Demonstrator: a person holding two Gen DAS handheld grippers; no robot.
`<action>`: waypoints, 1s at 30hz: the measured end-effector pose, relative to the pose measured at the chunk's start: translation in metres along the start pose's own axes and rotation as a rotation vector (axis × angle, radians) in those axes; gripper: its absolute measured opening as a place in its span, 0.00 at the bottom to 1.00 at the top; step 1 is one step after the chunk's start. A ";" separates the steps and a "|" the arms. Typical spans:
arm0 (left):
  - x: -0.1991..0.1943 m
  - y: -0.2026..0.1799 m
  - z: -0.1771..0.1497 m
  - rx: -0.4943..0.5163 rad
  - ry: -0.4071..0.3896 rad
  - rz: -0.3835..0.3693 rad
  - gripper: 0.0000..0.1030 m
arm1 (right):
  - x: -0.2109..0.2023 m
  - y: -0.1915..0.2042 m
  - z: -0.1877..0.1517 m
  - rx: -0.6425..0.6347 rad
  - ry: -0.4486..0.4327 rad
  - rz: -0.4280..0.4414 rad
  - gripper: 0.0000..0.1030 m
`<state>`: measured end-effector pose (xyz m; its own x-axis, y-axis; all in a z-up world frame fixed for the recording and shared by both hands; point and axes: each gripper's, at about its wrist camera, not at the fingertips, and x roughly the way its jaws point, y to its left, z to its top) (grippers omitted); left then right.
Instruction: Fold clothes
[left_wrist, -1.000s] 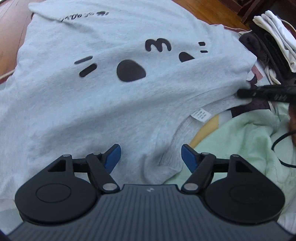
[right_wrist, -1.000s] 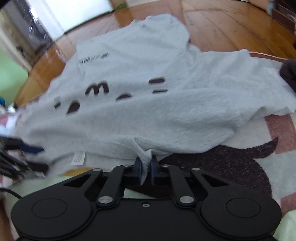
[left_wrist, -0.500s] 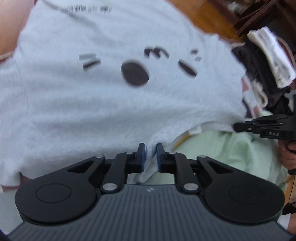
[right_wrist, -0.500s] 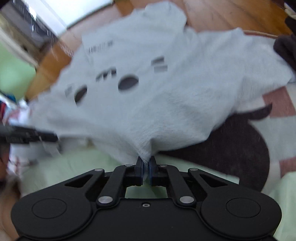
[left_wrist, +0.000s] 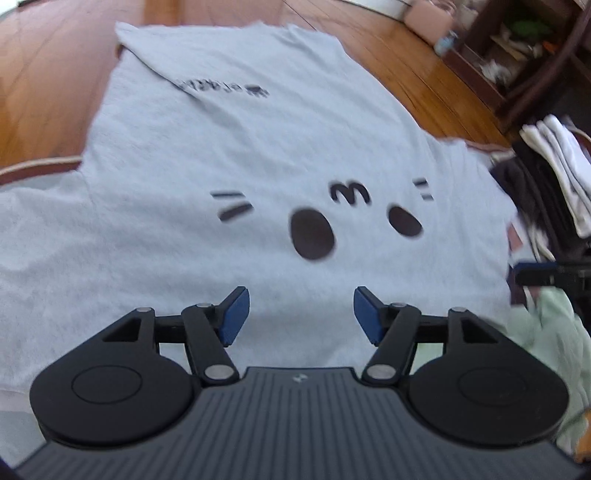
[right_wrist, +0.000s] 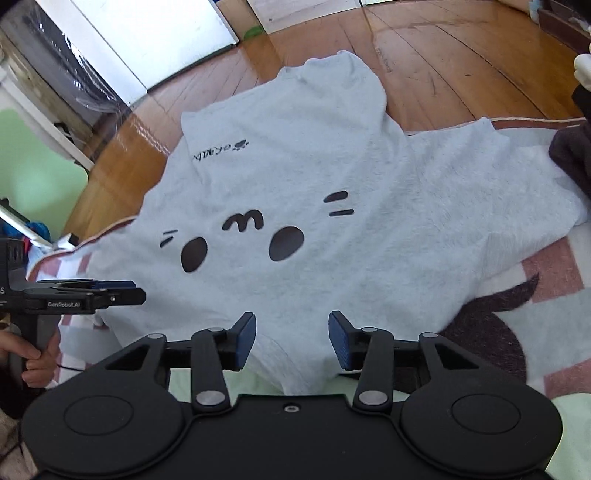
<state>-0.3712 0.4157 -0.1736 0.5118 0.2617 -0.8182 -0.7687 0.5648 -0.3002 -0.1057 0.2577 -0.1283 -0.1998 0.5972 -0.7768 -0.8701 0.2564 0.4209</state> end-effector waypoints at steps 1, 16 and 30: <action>-0.001 0.002 0.001 -0.006 -0.013 0.012 0.60 | 0.003 0.003 -0.001 -0.012 0.005 -0.005 0.47; -0.011 0.032 0.140 -0.025 -0.078 0.293 0.72 | -0.016 0.077 0.184 -0.524 0.003 -0.185 0.47; 0.081 0.120 0.289 0.030 -0.053 0.346 0.72 | 0.078 -0.029 0.355 -0.235 0.329 -0.176 0.32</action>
